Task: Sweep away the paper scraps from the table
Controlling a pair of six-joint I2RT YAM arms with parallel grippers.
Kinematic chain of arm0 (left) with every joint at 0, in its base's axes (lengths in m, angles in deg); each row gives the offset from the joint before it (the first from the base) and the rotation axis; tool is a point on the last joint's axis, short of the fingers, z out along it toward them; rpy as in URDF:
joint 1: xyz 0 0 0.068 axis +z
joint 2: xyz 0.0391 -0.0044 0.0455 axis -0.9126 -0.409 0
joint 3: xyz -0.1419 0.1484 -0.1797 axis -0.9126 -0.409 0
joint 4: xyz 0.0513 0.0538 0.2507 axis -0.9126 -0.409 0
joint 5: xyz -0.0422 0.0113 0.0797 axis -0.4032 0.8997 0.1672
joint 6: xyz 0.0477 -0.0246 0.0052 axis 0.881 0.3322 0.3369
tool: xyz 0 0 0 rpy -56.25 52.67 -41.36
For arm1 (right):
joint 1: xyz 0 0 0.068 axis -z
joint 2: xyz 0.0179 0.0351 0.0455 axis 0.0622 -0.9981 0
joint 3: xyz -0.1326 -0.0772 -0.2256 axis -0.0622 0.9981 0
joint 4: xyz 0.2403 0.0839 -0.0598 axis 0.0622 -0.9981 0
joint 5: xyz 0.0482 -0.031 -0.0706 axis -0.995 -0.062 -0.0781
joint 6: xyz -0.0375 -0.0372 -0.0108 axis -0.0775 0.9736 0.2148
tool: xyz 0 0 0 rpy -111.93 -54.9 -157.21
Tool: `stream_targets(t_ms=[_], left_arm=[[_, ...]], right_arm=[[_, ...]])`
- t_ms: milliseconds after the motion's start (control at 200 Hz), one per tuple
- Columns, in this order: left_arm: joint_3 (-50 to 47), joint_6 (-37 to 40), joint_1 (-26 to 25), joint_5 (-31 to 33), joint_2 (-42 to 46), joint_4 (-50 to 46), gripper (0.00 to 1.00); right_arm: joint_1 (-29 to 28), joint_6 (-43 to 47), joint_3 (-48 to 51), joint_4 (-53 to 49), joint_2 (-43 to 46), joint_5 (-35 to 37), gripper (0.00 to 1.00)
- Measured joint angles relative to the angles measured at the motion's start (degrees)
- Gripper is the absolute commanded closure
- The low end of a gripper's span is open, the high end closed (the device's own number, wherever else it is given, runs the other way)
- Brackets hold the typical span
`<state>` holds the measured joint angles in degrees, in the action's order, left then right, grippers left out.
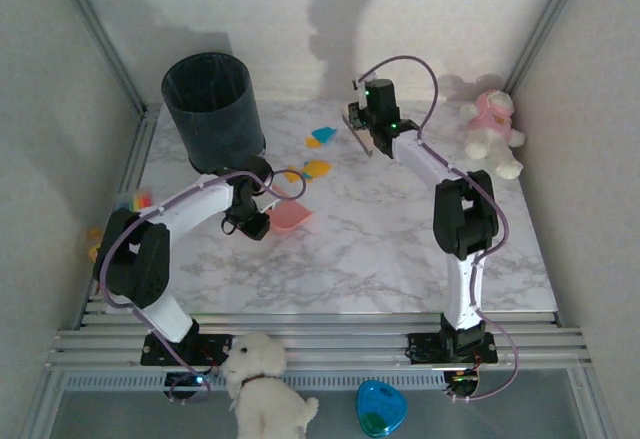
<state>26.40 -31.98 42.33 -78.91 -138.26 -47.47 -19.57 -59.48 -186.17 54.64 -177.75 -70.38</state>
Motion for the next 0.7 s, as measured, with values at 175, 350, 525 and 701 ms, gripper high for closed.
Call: stream_targets(t_ms=[175, 350, 525, 701], left_arm=[[0.00, -0.79, 0.72, 0.42, -1.07, 0.00, 1.00], [1.03, -1.31, 0.92, 0.81, -3.17, 0.00, 1.00], [2.47, -1.55, 0.94, 0.81, -4.57, -0.02, 1.00], [3.74, -1.73, 1.27, 0.79, -5.99, 0.00, 1.00]], right_arm=[[0.00, 1.14, -8.68, -2.78, -5.62, 0.00, 1.00], [-0.17, 2.45, -15.45, -6.43, -10.12, -0.57, 1.00], [-0.90, 3.96, -20.74, -10.08, -13.99, -1.49, 1.00], [-2.21, 5.64, -25.33, -13.49, -16.90, -3.04, 1.00]])
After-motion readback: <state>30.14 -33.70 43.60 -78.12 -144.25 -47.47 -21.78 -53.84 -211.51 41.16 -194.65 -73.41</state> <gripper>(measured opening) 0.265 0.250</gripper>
